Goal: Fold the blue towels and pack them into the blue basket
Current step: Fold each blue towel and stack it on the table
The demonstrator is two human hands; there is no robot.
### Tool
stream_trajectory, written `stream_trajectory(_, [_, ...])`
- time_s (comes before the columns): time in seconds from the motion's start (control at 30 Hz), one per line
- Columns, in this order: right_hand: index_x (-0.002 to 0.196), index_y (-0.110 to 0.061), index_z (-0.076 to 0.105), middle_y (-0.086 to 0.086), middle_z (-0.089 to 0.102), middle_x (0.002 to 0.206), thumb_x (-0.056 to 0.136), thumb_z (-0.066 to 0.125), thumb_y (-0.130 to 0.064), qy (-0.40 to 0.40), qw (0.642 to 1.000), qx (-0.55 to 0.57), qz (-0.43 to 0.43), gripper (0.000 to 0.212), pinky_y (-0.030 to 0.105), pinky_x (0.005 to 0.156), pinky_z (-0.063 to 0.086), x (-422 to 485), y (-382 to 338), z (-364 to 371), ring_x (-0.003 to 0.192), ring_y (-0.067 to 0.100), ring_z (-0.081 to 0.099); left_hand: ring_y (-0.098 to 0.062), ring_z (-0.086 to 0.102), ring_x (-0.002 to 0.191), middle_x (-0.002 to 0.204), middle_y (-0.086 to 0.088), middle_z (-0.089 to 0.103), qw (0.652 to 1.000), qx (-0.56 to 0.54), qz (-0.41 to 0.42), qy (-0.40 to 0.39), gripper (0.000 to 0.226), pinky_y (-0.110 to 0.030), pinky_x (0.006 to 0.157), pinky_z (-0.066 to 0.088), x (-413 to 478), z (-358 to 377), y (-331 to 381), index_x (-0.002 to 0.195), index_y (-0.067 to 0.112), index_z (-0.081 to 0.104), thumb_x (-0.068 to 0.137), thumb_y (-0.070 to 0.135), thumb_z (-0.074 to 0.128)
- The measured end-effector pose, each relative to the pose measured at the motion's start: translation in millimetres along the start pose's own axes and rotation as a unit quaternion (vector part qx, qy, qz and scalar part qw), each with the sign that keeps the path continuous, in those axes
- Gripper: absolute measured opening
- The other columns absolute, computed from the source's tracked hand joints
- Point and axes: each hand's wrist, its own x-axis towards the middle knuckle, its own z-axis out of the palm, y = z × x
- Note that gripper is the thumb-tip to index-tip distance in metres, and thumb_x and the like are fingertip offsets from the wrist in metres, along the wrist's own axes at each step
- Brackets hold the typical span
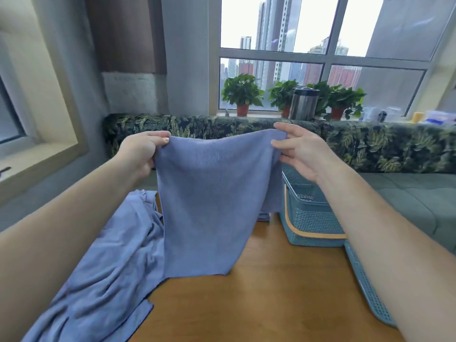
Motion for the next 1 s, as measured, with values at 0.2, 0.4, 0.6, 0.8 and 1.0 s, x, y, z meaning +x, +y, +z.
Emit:
stream_trajectory(0.2, [0.089,-0.021,0.073,0.003,0.069,0.088,0.087,0.065,0.006,0.097,0.979,-0.151,-0.093,0.028,0.035,0.074,0.055,-11,-8,7,0.079,0.018,0.062,-0.019,0.050,0.065,0.071,0.006,0.065,0.991,0.091,0.097,0.032,0.011,-0.027,0.054,0.037,-10,-14,14,0.083,0.027,0.076,0.089,0.019,0.071])
stream_trajectory(0.4, [0.085,-0.027,0.065,0.001,0.062,0.097,0.090,0.058,-0.003,0.170,0.952,-0.224,-0.124,0.025,0.026,0.063,0.042,-18,-14,3,0.076,0.012,0.055,-0.002,0.041,0.045,0.062,0.009,0.048,0.955,0.206,0.208,0.051,0.009,-0.016,0.043,0.036,-26,-10,20,0.094,0.024,0.073,0.097,0.024,0.064])
stream_trajectory(0.6, [0.090,-0.021,0.069,-0.002,0.064,0.094,0.093,0.069,-0.006,0.117,0.988,-0.083,-0.064,0.016,0.034,0.072,0.045,-21,-24,-3,0.089,0.019,0.057,-0.009,0.054,0.066,0.082,0.005,0.062,0.998,-0.024,0.058,0.012,0.013,-0.020,0.054,0.045,-36,-5,38,0.093,0.021,0.066,0.097,0.009,0.063])
stream_trajectory(0.8, [0.086,-0.018,0.075,0.002,0.071,0.104,0.068,0.077,0.014,0.040,0.988,-0.141,-0.056,0.037,0.037,0.089,0.051,-32,-28,-10,0.099,0.022,0.062,-0.015,0.066,0.085,0.097,-0.002,0.070,0.992,-0.075,0.088,-0.055,0.032,-0.022,0.077,0.050,-45,-7,38,0.096,0.012,0.069,0.079,-0.015,0.068])
stream_trajectory(1.0, [0.086,-0.026,0.077,-0.006,0.072,0.087,0.081,0.077,-0.005,0.035,0.910,-0.400,-0.102,0.021,0.026,0.069,0.049,-42,-27,-20,0.080,0.011,0.062,0.007,0.057,0.062,0.087,0.009,0.072,0.951,0.219,0.217,0.026,0.026,-0.006,0.059,0.043,-49,-15,27,0.095,0.023,0.076,0.078,0.004,0.081])
